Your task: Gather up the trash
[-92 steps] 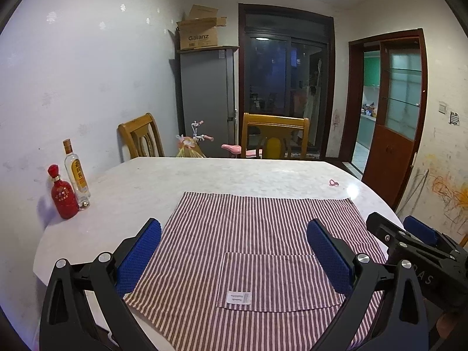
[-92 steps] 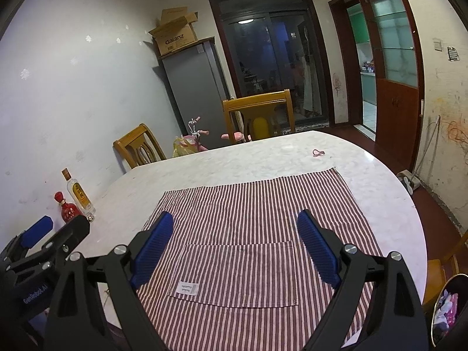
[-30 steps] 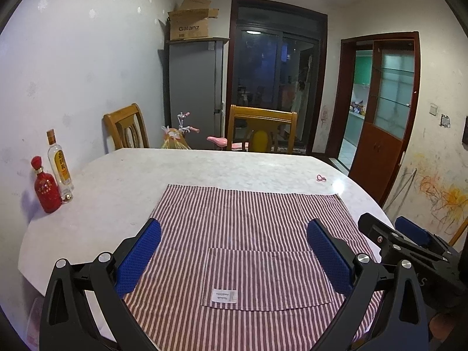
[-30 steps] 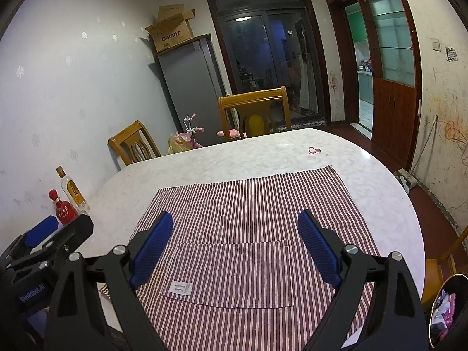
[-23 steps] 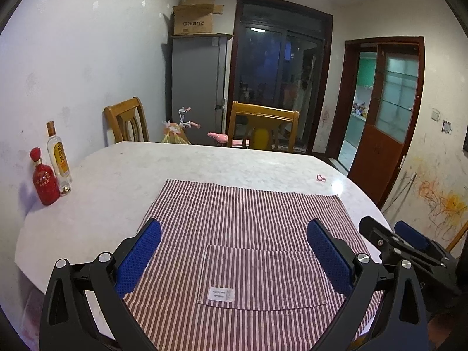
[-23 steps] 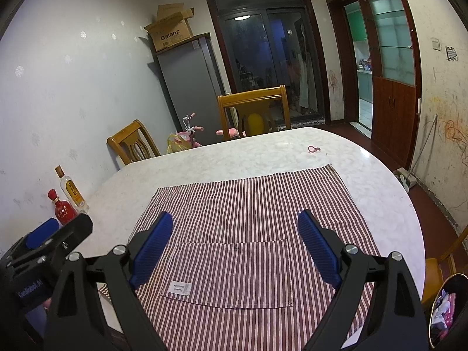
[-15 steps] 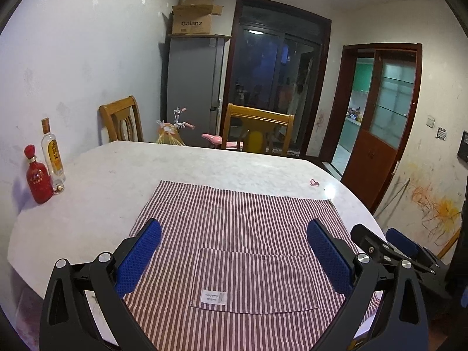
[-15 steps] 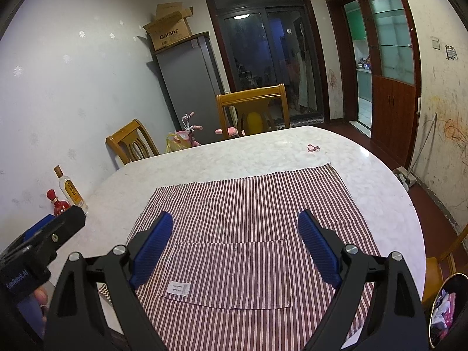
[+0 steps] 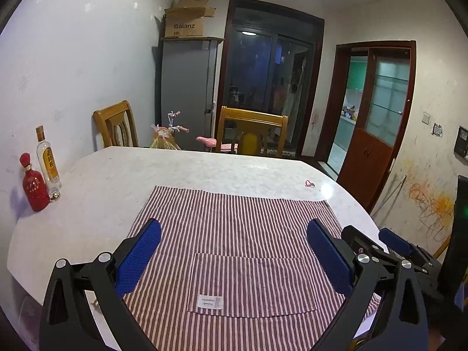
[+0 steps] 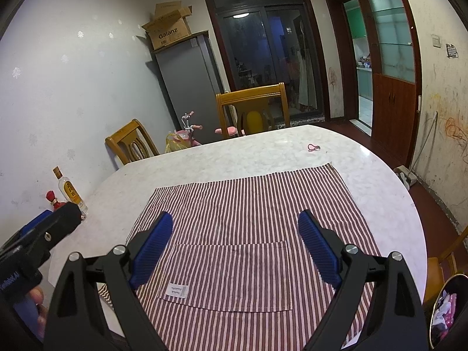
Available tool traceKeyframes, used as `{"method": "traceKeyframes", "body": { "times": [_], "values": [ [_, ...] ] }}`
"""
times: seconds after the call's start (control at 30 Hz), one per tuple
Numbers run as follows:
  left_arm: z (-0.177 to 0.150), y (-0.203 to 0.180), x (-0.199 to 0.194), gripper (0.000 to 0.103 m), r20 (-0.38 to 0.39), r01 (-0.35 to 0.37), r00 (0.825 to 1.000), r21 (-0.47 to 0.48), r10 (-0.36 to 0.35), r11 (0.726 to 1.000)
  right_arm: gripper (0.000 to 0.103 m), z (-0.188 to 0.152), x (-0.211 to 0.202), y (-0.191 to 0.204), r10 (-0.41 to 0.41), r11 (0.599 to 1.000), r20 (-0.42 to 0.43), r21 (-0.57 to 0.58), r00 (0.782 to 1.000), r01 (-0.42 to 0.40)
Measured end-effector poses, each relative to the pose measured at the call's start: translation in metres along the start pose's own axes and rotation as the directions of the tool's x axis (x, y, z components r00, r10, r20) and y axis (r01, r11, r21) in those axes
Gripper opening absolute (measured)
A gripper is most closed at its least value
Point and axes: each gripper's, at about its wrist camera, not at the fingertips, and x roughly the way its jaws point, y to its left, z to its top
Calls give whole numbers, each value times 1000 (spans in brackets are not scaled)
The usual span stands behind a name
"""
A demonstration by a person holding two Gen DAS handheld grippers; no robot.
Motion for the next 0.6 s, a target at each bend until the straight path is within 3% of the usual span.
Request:
{"method": "traceKeyframes", "body": {
  "times": [0.27,0.47,0.6],
  "values": [
    [3,1,-8,97,52,28,998,0,-28,1000,87,1,2,1,0,1000,-7,-4,1000,0],
    [3,-1,-8,97,64,-27,998,33,24,999,87,1,3,3,-1,1000,-7,-5,1000,1],
    [4,1,-7,97,47,-24,999,30,23,999,87,1,3,3,-3,1000,-10,-6,1000,3]
  ]
}}
